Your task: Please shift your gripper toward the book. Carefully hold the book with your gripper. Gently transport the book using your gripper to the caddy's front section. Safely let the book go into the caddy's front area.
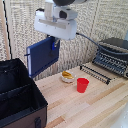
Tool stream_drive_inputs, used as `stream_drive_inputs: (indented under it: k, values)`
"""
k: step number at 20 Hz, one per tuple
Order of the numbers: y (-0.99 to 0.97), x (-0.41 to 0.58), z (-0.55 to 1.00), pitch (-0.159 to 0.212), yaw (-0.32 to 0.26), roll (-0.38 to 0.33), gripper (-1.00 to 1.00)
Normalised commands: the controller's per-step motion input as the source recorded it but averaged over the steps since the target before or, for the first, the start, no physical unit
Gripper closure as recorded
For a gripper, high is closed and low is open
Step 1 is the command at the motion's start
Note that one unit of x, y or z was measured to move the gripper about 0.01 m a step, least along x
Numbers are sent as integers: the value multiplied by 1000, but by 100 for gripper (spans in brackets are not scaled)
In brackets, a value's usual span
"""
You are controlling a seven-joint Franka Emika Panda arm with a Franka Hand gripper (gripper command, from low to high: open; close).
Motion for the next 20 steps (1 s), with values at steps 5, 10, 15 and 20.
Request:
stream_drive_inputs:
  k: [5, 10, 15, 20]
  values:
    - [692, -18, 323, 3, -123, -23, 100]
    - [678, -42, 302, 21, -114, -21, 100]
    - [639, -26, 249, 54, -102, 9, 100]
    - [480, -33, 294, 79, -92, 102, 100]
